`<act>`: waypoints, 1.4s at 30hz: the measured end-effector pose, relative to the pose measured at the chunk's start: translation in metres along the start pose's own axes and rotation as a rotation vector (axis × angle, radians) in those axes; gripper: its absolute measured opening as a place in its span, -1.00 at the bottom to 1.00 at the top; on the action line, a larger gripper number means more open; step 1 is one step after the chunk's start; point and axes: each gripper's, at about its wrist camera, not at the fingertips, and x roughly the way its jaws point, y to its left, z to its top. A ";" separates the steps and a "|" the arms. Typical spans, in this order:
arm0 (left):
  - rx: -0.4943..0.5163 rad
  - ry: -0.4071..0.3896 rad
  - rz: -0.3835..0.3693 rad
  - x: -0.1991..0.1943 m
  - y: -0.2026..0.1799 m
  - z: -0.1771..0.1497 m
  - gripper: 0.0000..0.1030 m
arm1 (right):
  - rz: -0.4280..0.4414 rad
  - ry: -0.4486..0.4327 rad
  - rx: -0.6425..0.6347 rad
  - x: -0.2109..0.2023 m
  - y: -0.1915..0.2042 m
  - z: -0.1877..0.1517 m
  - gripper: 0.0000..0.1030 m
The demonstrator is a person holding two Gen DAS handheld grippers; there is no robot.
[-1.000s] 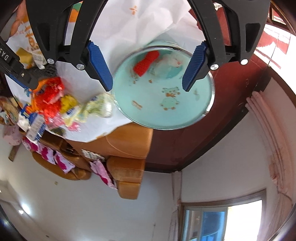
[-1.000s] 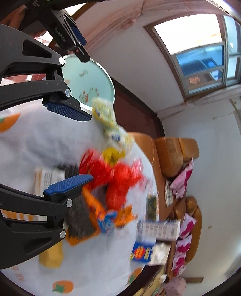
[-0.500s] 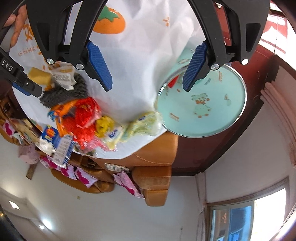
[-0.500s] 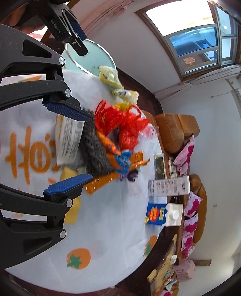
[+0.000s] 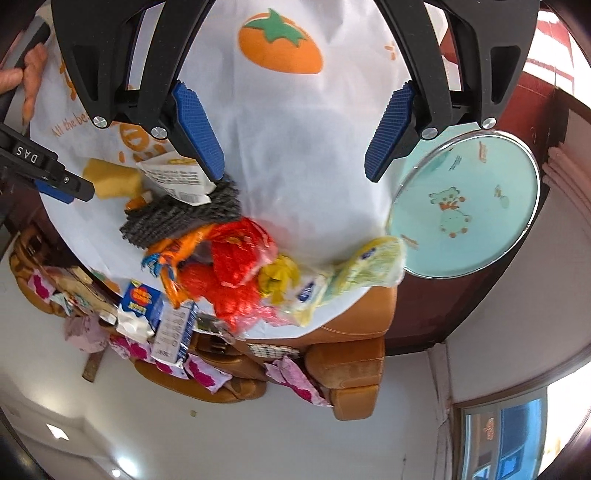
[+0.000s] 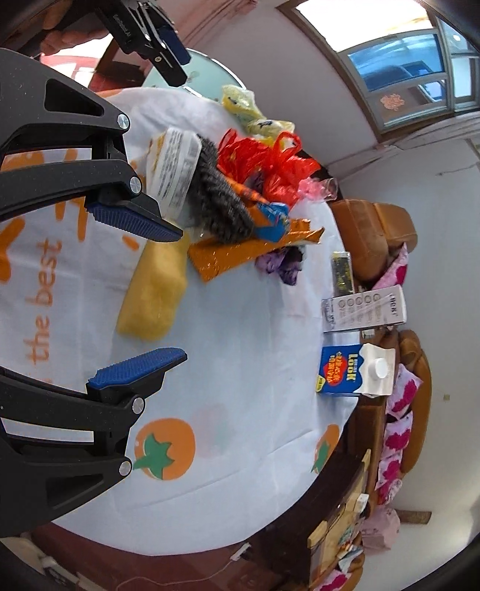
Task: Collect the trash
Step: 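Move both open tools back over the items on the table, then grasp the yellow sponge with the right tool while the left tool grasps the white receipt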
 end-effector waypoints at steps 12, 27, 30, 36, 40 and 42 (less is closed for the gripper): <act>0.057 0.045 -0.090 0.020 -0.042 0.000 0.54 | 0.065 0.122 -0.209 0.034 0.012 0.000 0.28; 0.007 0.133 -0.128 0.054 -0.070 0.002 0.27 | 0.038 0.044 -0.140 0.005 -0.019 -0.006 -0.31; 0.017 0.142 -0.139 0.059 -0.076 -0.002 0.05 | 0.047 0.035 -0.086 0.000 -0.029 -0.006 -0.31; 0.018 0.114 -0.169 0.049 -0.070 0.000 -0.56 | 0.029 0.024 -0.038 -0.003 -0.033 -0.008 -0.31; 0.046 0.088 -0.179 0.032 -0.063 -0.002 -0.67 | 0.031 -0.008 -0.020 -0.010 -0.028 -0.004 -0.31; 0.049 0.081 -0.186 0.025 -0.058 -0.004 -0.73 | 0.030 -0.020 -0.016 -0.013 -0.025 -0.002 -0.31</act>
